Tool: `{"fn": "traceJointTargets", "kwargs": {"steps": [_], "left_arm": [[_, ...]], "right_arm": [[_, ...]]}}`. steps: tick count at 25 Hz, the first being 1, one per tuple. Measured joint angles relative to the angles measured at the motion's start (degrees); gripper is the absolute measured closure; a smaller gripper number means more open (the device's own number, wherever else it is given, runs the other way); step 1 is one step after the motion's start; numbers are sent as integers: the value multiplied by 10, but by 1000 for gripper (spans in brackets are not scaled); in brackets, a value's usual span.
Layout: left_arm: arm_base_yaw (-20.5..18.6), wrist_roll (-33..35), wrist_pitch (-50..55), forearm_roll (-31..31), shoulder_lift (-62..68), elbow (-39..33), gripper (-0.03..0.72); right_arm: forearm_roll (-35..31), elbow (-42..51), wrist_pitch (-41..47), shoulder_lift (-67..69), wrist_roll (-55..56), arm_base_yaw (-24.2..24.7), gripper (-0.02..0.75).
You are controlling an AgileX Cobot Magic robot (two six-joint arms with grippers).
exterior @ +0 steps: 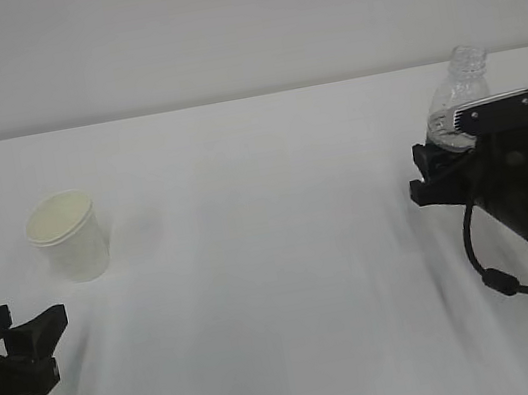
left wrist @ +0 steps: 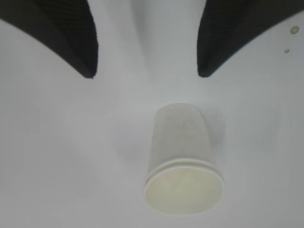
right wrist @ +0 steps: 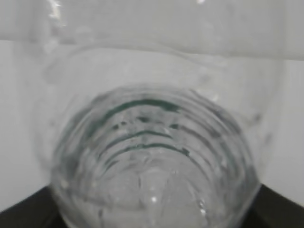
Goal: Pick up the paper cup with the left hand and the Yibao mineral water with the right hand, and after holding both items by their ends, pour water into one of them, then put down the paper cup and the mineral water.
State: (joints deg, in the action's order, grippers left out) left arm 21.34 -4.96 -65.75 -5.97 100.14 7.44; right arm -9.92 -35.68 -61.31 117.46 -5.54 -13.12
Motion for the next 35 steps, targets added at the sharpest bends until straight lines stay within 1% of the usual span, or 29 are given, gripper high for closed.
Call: {"fn": "traceJointTargets", "kwargs": {"steps": [11, 13, 16, 19, 27, 35], "left_arm": [[0, 0, 0, 1, 0, 0, 216], [0, 1, 0, 1, 1, 0, 184], [0, 3, 0, 1, 16, 3, 92], [0, 4, 0, 1, 36, 10, 59], [0, 6, 0, -4, 52, 54, 61], [0, 7, 0, -5, 109, 93, 76]], "right_arm": [[1, 37, -7, -15, -2, 0, 251], [1, 43, -8, -24, -2, 0, 251], [1, 48, -9, -38, -2, 0, 251], [1, 50, -10, -46, -2, 0, 251], [8, 56, -12, -49, -2, 0, 251], [9, 56, -12, -49, -2, 0, 251]]}}
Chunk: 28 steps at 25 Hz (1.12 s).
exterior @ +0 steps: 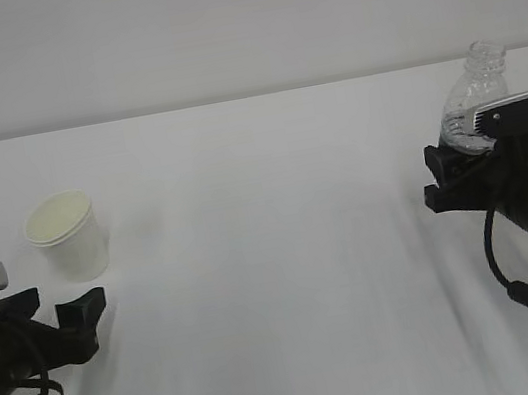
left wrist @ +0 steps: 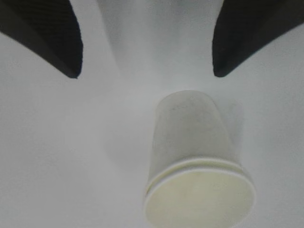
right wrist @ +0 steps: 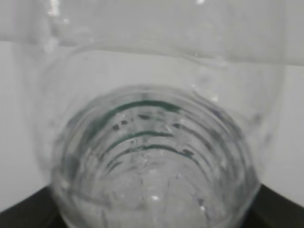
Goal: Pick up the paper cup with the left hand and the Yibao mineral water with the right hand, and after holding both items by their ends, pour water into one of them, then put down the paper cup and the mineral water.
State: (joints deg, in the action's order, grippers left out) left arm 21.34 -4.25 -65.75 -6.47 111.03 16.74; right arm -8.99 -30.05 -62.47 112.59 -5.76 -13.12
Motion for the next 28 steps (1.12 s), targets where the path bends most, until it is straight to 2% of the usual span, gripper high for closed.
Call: {"fn": "traceJointTargets", "kwargs": {"steps": [19, 28], "left_arm": [[-2, 6, 0, -24, 82, 88, 95], [-2, 28, 0, -54, 106, 115, 95]], "right_arm": [[0, 0, 0, 0, 0, 0, 251], [0, 0, 0, 0, 0, 0, 252]]}}
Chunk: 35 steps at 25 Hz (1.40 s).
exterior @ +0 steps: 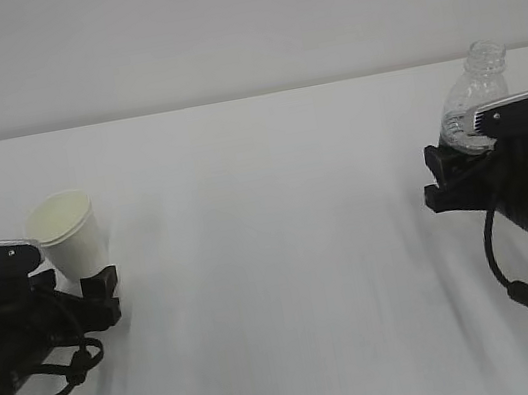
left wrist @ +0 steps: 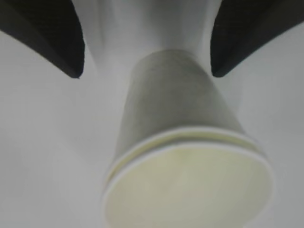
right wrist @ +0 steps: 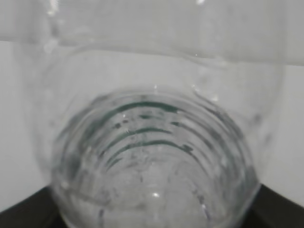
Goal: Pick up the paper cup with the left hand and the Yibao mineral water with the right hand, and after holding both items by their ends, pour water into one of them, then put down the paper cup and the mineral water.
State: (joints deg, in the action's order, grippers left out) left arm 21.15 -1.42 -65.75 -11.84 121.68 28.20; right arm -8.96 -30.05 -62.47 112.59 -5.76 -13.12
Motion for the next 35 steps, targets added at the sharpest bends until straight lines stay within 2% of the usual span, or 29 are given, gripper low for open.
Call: {"fn": "traceJointTargets", "kwargs": {"steps": [10, 18, 22, 35], "left_arm": [[-1, 0, 0, -12, 16, 9, 95], [-39, 3, 0, -12, 16, 38, 104], [-55, 3, 0, 12, 16, 39, 117], [-68, 3, 0, 30, 24, 45, 111]], "right_arm": [[0, 0, 0, 0, 0, 0, 252], [0, 0, 1, 0, 0, 0, 252], [1, 0, 2, 0, 0, 0, 252], [2, 0, 3, 0, 0, 0, 252]]}}
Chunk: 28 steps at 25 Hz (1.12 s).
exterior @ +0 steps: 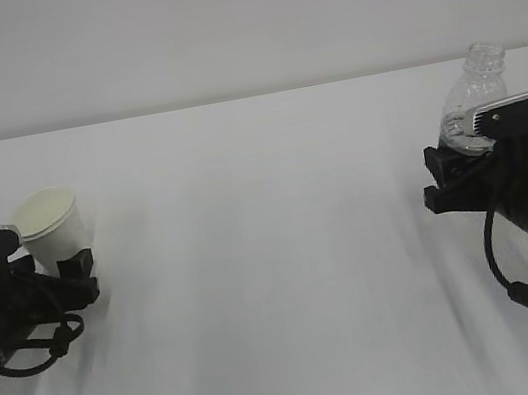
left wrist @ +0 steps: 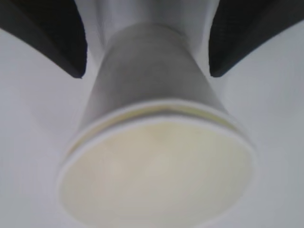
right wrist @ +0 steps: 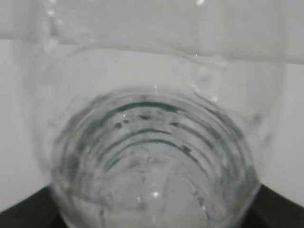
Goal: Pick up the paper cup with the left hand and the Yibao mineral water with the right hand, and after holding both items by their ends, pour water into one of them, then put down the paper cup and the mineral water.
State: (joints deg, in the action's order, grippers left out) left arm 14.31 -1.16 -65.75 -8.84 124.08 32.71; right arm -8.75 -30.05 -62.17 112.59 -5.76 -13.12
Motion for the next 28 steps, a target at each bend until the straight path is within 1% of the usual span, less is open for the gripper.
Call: {"fn": "traceJointTargets", "kwargs": {"steps": [5, 11, 28], "left_arm": [[-18, 0, 0, 11, 0, 0, 114], [-32, 0, 0, 39, 0, 26, 115], [-32, 0, 0, 56, 41, 78, 116]], "right_arm": [[0, 0, 0, 0, 0, 0, 252], [5, 0, 0, 0, 0, 0, 252], [13, 0, 8, 0, 0, 0, 252]]}}
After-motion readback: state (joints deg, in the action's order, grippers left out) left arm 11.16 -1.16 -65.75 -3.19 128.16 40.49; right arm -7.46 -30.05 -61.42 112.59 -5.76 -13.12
